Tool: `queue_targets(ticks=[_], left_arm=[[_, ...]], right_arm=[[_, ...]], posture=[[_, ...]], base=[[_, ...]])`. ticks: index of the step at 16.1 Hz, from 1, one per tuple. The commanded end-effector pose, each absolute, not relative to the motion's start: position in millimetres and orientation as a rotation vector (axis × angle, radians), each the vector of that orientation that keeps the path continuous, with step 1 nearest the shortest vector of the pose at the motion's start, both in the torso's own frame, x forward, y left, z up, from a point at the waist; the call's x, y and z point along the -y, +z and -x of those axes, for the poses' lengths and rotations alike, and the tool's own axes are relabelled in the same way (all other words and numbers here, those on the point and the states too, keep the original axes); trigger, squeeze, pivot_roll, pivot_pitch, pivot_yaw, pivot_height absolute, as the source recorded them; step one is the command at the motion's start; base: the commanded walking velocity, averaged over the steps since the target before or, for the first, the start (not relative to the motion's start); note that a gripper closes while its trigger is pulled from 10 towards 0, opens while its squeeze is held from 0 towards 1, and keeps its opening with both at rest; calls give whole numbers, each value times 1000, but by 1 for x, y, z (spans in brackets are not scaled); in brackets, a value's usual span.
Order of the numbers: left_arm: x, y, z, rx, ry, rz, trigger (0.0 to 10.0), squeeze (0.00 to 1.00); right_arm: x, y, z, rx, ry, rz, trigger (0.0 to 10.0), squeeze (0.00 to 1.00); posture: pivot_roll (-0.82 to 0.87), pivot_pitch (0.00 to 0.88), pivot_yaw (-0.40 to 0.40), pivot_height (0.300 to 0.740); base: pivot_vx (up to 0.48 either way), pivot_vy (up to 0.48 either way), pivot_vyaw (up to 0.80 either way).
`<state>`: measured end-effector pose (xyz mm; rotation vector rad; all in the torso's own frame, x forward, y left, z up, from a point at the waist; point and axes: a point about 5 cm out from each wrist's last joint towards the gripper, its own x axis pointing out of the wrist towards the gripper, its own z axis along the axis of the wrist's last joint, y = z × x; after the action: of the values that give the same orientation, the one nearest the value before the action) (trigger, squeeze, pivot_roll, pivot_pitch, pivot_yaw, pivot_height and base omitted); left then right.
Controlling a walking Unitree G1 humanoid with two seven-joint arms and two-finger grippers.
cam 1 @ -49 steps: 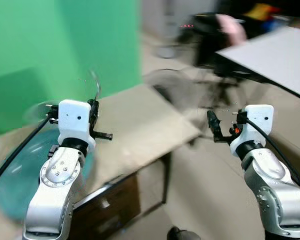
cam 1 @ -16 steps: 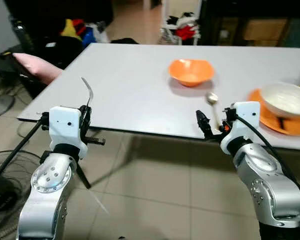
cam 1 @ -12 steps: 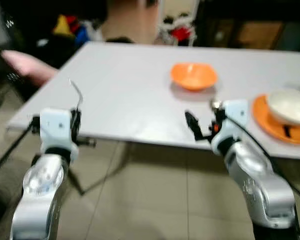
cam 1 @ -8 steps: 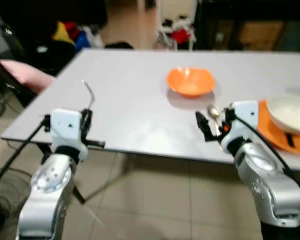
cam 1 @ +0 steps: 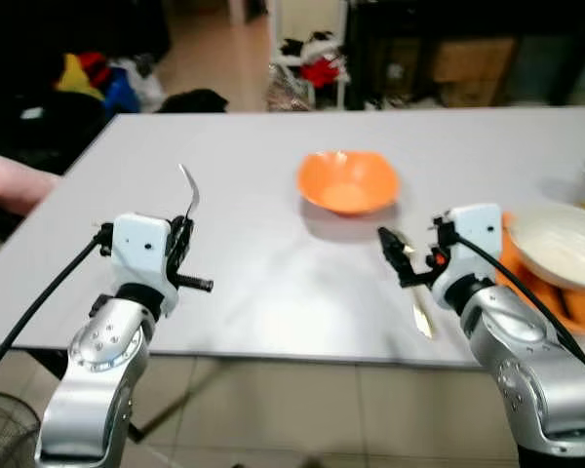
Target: Setting the table
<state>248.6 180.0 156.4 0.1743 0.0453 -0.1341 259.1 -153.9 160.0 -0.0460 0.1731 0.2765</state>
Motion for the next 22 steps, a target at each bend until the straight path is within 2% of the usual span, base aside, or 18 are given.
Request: queue_targets(ticks=[1,5,9,14,19,22], left_arm=[[-185,150,-250,-92,-127,-205,10000,0],[-185,150,-250,-92,-127,-205,10000,0],[-175,133,-280,-216,-246,-340,10000,0],[-152,103,-307,-351,-325,-354,10000,0],[-128,79,-319,-447,-330,-289,10000,0],[-126,69,-325,-519,-280,-244,10000,0]], right_arm=[[148,158,-255,-197,326,60,10000,0],[148,158,-255,-197,326,60,10000,0],[155,162,-246,-243,477,133,10000,0],[163,159,-238,-293,530,175,10000,0],[165,157,-230,-328,542,183,10000,0],[166,158,-226,-339,546,186,10000,0]], posture=[[-118,0,69,740],[-118,0,69,740],[-119,0,106,740],[-145,0,117,740],[-172,11,127,740],[-183,20,133,740]], base=[[0,0,0],[0,0,0],[0,0,0],[0,0,0],[0,0,0],[0,0,0]])
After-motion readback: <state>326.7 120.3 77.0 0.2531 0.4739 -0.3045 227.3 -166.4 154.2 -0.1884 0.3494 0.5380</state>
